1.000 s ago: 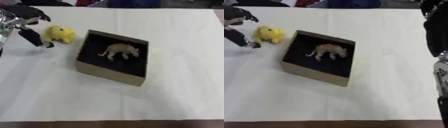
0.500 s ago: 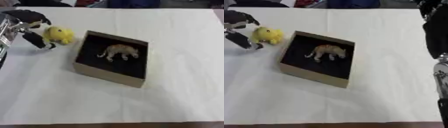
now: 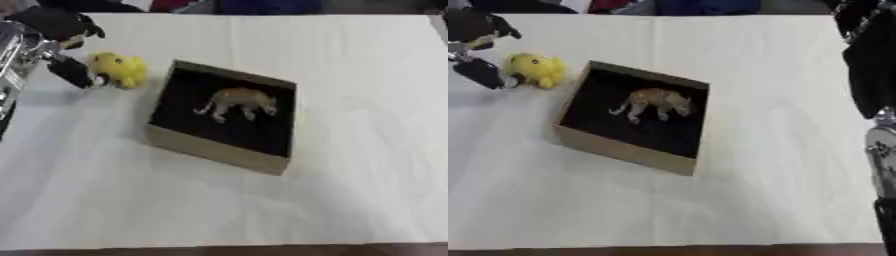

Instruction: Pick up objects on the table and place them in the box.

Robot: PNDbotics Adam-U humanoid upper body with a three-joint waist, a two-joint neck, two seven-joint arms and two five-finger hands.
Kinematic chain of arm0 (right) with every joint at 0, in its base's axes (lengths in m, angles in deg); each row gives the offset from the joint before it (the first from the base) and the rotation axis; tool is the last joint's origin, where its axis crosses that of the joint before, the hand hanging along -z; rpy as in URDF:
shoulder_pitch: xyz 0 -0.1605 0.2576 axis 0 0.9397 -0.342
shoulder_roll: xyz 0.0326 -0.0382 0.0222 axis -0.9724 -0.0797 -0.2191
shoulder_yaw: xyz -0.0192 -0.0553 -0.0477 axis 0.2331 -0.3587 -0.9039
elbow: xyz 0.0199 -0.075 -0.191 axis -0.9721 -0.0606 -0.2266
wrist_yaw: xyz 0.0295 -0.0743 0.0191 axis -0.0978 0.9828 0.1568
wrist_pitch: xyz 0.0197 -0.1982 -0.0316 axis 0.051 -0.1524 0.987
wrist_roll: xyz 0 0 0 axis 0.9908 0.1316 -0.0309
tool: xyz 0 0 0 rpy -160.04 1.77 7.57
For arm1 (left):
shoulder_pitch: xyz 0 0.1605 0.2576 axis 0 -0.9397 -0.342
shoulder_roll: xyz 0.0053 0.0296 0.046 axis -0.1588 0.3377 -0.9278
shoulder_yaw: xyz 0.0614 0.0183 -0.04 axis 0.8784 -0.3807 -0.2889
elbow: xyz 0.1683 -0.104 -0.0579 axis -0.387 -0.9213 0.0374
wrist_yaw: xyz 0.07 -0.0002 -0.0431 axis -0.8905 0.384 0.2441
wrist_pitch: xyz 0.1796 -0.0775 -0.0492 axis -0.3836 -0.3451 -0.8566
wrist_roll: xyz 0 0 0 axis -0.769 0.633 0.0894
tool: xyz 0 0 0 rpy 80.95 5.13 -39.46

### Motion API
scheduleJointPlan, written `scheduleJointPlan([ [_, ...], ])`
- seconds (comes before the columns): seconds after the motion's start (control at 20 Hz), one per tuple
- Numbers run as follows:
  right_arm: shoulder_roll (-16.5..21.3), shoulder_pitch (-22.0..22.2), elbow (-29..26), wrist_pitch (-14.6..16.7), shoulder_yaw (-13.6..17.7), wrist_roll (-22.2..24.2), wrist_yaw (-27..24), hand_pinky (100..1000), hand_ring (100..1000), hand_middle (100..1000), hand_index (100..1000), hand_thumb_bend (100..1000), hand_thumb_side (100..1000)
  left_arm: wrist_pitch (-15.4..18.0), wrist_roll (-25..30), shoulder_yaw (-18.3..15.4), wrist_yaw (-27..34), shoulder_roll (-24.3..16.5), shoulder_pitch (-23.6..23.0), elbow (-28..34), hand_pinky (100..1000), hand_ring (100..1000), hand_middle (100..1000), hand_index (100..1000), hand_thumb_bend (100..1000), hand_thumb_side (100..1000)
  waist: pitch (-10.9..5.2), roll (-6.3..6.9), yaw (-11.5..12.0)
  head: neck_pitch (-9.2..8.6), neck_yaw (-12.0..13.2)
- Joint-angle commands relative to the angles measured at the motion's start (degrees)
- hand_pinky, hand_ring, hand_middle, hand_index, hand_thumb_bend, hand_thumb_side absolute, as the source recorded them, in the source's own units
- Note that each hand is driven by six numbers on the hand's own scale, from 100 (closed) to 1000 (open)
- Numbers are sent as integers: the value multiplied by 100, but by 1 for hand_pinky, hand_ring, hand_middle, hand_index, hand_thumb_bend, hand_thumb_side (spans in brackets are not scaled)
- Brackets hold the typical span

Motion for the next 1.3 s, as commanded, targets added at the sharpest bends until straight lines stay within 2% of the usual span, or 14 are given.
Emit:
scheduleJointPlan([
  [0.05, 133, -92, -127, 1, 26, 24, 12, 972, 826, 632, 956, 100, 995, 14, -96, -13, -20, -63, 130, 9, 758, 879, 880, 939, 378, 552, -90, 14, -21, -89, 15],
  [0.3, 143, -151, -127, 7, 20, 30, 6, 973, 826, 630, 956, 100, 998, 27, -143, -48, 36, -31, 158, -203, 752, 876, 880, 941, 377, 537, -8, 15, -90, -158, 58],
  [0.35, 147, -157, -127, 7, 22, 28, 6, 973, 826, 629, 956, 100, 998, 27, -152, -52, 35, -31, 160, -244, 754, 876, 878, 941, 388, 497, 3, 14, -97, -162, 60],
  [0.4, 153, -164, -127, 7, 22, 28, 6, 973, 826, 629, 956, 100, 999, 29, -152, -54, 27, -31, 160, -284, 756, 877, 881, 941, 363, 528, 17, 11, -102, -168, 63],
  [0.55, 163, -180, -127, -4, 17, 28, -9, 974, 826, 628, 957, 100, 995, 64, -99, -48, 32, -22, 165, -384, 765, 881, 884, 941, 329, 485, 48, 6, -106, -171, 71],
  [0.85, 163, -201, -127, -17, 13, 43, -32, 975, 826, 627, 958, 100, 1000, 82, 31, -43, -24, -26, 189, -458, 767, 880, 880, 932, 243, 492, 92, -7, -120, -192, 85],
  [1.15, 159, -202, -127, -23, 14, 46, -39, 976, 826, 626, 959, 100, 1000, 47, -114, -52, -73, -8, 193, -476, 746, 857, 823, 899, 102, 503, 104, -11, -139, -195, 100],
  [1.3, 159, -186, -127, -33, 15, 47, -35, 977, 826, 626, 959, 100, 1000, 18, -223, -46, -81, -7, 191, -479, 727, 845, 802, 883, 100, 505, 94, -7, -141, -180, 94],
])
